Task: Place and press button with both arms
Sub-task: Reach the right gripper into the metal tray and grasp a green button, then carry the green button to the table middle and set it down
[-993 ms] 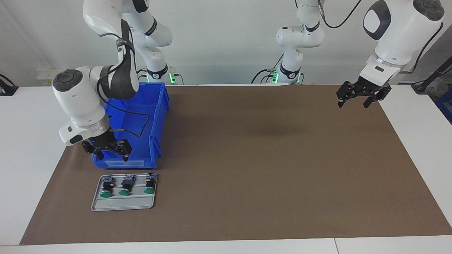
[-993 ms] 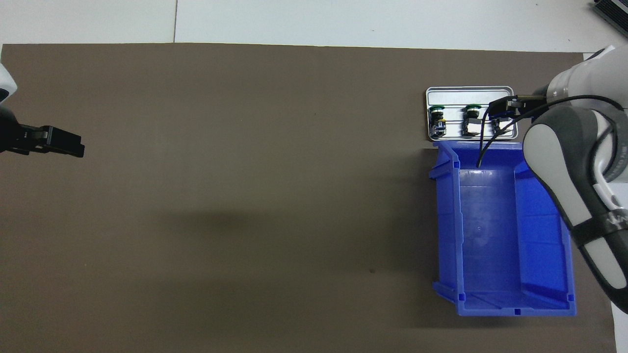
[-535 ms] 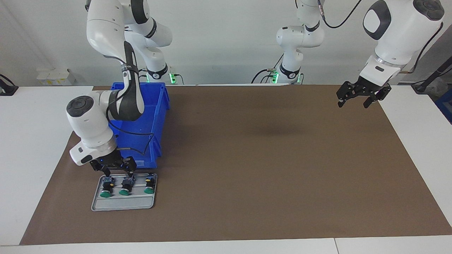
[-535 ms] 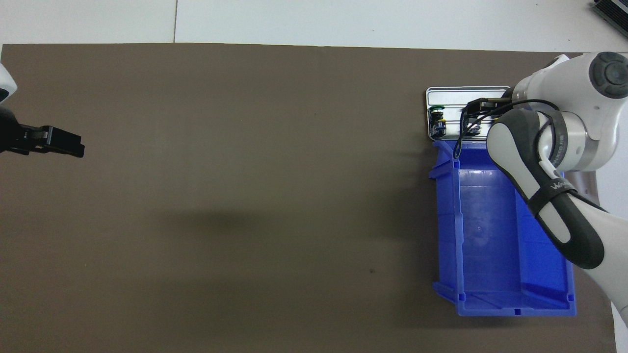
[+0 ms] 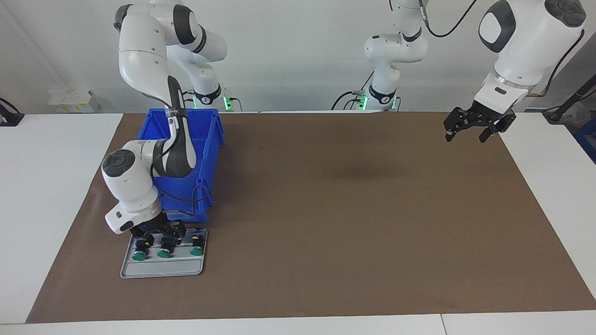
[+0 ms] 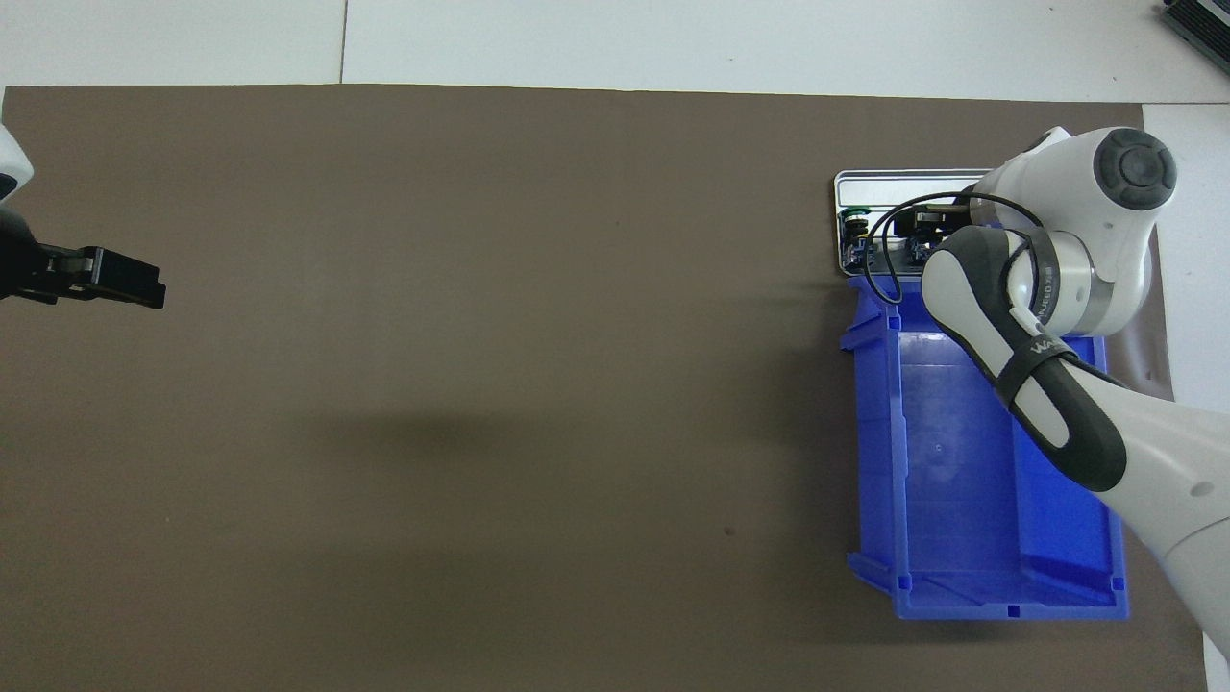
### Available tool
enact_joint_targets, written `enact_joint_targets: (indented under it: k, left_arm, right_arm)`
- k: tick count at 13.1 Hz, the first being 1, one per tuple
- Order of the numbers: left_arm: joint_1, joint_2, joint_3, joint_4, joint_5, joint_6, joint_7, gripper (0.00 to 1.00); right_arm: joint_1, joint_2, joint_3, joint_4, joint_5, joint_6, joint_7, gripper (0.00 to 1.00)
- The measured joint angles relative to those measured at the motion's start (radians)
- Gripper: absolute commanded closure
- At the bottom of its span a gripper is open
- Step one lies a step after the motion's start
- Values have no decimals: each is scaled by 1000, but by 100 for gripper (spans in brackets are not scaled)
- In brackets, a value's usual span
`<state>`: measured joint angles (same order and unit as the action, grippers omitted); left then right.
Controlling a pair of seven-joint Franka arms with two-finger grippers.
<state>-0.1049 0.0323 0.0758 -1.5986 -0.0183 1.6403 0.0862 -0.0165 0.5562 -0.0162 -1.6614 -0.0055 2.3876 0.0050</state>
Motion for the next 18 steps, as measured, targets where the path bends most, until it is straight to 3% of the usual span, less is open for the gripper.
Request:
enact_joint_targets:
  k: [1,2,3,7,10,15,18]
  left_arm:
    - [0,0,0,0,0,0,0,1]
    - [0,0,0,0,0,0,0,1]
    - [0,0,0,0,0,0,0,1]
    - [0,0,0,0,0,0,0,1]
    - [0,0,0,0,0,0,0,1]
    - [0,0,0,0,0,0,0,1]
    - [0,0,0,0,0,0,0,1]
  right_arm:
    - [0,1,0,-5,0,3,0,46]
    - [1,1,0,-12,0,4,0,70]
    - [1,2,0,-17,0,4,0,100]
    - [6,-15,0,-9,6,13,9,100]
    - [30,-81,9,-3,14,-9,154,100]
    - [207,-169,15,16,14,-137,669,100]
    - [340,-170,15,45,-28,-186,1113,100]
